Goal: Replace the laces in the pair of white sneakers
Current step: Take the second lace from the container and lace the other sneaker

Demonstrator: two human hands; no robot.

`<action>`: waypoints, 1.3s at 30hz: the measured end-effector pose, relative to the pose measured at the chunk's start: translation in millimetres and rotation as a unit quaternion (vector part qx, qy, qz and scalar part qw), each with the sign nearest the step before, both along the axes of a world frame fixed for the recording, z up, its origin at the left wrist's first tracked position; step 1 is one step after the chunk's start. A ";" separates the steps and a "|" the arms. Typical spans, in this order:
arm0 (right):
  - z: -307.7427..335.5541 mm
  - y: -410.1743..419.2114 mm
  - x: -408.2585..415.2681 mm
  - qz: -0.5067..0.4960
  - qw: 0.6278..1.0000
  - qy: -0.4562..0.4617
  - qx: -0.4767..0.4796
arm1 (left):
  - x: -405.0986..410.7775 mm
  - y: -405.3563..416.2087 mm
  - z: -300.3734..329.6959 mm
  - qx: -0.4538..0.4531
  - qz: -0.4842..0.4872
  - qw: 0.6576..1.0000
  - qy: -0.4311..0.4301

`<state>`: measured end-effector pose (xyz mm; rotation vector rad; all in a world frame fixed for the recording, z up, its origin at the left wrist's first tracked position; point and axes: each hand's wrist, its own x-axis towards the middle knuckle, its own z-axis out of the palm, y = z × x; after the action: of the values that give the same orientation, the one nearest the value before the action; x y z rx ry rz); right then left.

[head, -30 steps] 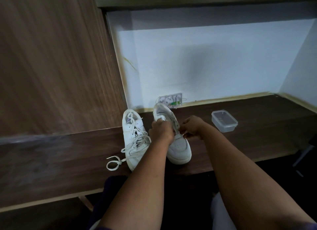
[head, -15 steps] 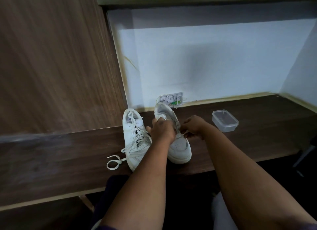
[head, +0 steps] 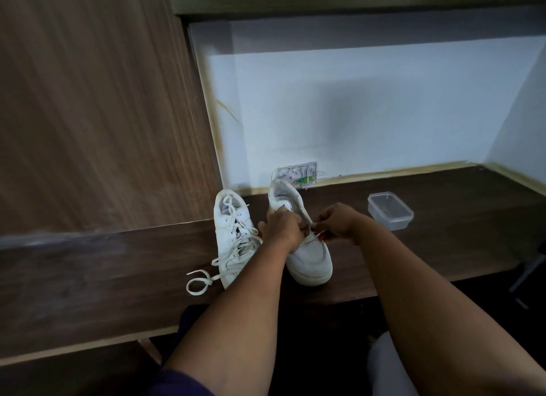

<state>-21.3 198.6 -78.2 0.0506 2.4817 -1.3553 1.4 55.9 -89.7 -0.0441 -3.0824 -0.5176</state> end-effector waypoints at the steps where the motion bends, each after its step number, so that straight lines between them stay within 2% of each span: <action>1: -0.4 1.5 0.6 0.002 1.000 -0.004 -0.011 | 0.4 1.5 0.3 -0.017 -0.016 1.000 0.020; 3: -2.4 4.3 1.4 0.004 1.000 -0.010 -0.025 | 1.1 3.2 -0.5 -0.024 -0.031 0.998 0.054; 7: -7.2 5.8 0.2 -0.012 0.999 0.006 -0.029 | 2.3 -1.8 -1.6 0.060 -0.018 0.997 0.037; 9: -9.2 5.3 -2.3 -0.021 1.000 0.012 -0.011 | 1.5 -2.4 -0.9 0.051 -0.027 0.998 0.035; 13: -8.9 8.0 -6.7 0.022 0.996 0.025 0.085 | 1.2 0.9 -0.9 0.020 -0.050 0.998 0.023; 15: -7.6 15.4 -7.5 0.014 0.998 0.000 0.062 | 0.6 0.6 -2.5 0.015 -0.059 0.998 0.007; 17: -3.5 27.4 -6.7 -0.037 0.999 -0.031 0.001 | -0.1 -0.4 -2.7 0.011 -0.065 0.998 -0.004; 20: 9.4 54.8 -2.0 -0.188 0.973 -0.026 -0.127 | 1.5 -1.8 -4.2 -0.008 -0.072 0.997 -0.017; 22: 25.1 76.4 0.7 -0.274 0.942 0.026 -0.193 | 4.2 -1.2 -4.9 -0.020 -0.079 0.997 -0.019; 24: 42.3 86.9 6.1 -0.348 0.886 0.066 -0.298 | 5.4 -0.6 -4.4 -0.009 -0.081 0.996 -0.026; 27: 67.5 75.3 20.9 -0.353 0.796 0.098 -0.482 | 3.2 -3.6 1.8 0.026 -0.072 0.997 -0.031; 29: 81.5 58.3 30.1 -0.312 0.777 0.119 -0.533 | 5.1 -7.2 9.9 0.036 -0.056 0.997 -0.037; 31: 90.5 39.8 37.0 -0.296 0.798 0.171 -0.496 | 10.9 -12.2 20.5 0.039 -0.036 0.997 -0.053; 34: 97.2 24.9 41.8 -0.277 0.818 0.310 -0.397 | 17.0 -22.5 36.2 0.109 0.026 0.992 -0.055; 35: 99.0 24.3 43.4 -0.275 0.816 0.362 -0.358 | 18.1 -27.3 41.5 0.145 0.055 0.987 -0.046; 37: 106.2 29.3 48.7 -0.302 0.787 0.449 -0.296 | 19.7 -37.0 50.2 0.237 0.111 0.965 -0.021; 39: 118.3 36.0 53.7 -0.324 0.765 0.496 -0.253 | 20.7 -46.4 56.6 0.350 0.143 0.926 0.001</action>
<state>32.4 234.7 40.1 0.0918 2.8356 -2.9554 22.1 9.5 -33.1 0.4019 -2.6300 -1.5254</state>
